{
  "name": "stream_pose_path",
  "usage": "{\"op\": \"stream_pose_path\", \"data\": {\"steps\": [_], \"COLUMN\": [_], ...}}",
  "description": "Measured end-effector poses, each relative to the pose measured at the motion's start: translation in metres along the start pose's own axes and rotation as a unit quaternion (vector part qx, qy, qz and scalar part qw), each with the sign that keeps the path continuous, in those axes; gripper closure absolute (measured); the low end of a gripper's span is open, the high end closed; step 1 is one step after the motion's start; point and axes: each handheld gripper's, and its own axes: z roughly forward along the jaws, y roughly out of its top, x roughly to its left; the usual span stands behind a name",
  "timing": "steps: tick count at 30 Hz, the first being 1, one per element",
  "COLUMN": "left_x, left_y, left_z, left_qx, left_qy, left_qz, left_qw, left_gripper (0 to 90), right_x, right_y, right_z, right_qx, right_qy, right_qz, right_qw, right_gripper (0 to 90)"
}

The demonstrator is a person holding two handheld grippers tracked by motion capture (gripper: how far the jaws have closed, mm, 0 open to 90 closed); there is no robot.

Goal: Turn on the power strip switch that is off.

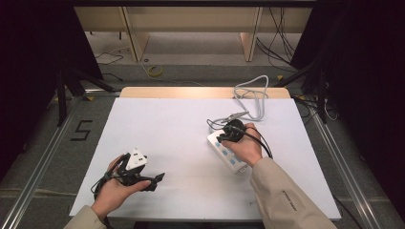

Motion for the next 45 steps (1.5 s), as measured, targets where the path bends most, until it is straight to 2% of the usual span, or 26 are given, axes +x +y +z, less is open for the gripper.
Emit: {"op": "stream_pose_path", "data": {"steps": [14, 17, 19, 24, 28, 34, 41, 45], "left_x": [0.002, 0.002, 0.001, 0.001, 0.002, 0.002, 0.002, 0.002], "left_y": [-0.001, -0.001, -0.001, -0.001, -0.001, -0.001, -0.001, -0.001], "left_z": [0.0, 0.0, 0.0, 0.0, 0.0, 0.0, 0.0, 0.0], "left_qx": [0.004, 0.004, 0.004, 0.003, 0.003, 0.003, 0.003, 0.002], "left_qy": [0.003, 0.002, 0.003, 0.002, 0.002, 0.002, 0.004, 0.004], "left_qz": [-0.005, -0.005, -0.006, -0.007, -0.006, -0.007, -0.01, -0.01], "left_qw": [1.0, 1.0, 1.0, 1.0, 1.0, 1.0, 0.9999, 0.9999], "left_gripper": [12.8, 12.8, 12.8, 12.6, 12.5, 12.5, 12.5, 12.5], "right_x": [-0.006, -0.007, -0.008, -0.008, -0.009, -0.01, -0.012, -0.014], "right_y": [-0.017, -0.023, -0.027, -0.037, -0.044, -0.056, -0.07, -0.08], "right_z": [-0.027, -0.034, -0.038, -0.048, -0.054, -0.062, -0.074, -0.079], "right_qx": [-0.016, -0.02, -0.025, -0.042, -0.048, -0.058, -0.074, -0.083], "right_qy": [0.007, 0.012, 0.007, 0.016, 0.034, 0.031, 0.023, 0.031], "right_qz": [0.012, 0.013, 0.01, 0.007, 0.008, 0.01, 0.007, 0.008], "right_qw": [0.9998, 0.9996, 0.9996, 0.9989, 0.9982, 0.9978, 0.997, 0.9961], "right_gripper": [64.5, 60.0, 56.3, 49.8, 46.0, 38.9, 34.2, 34.1]}}
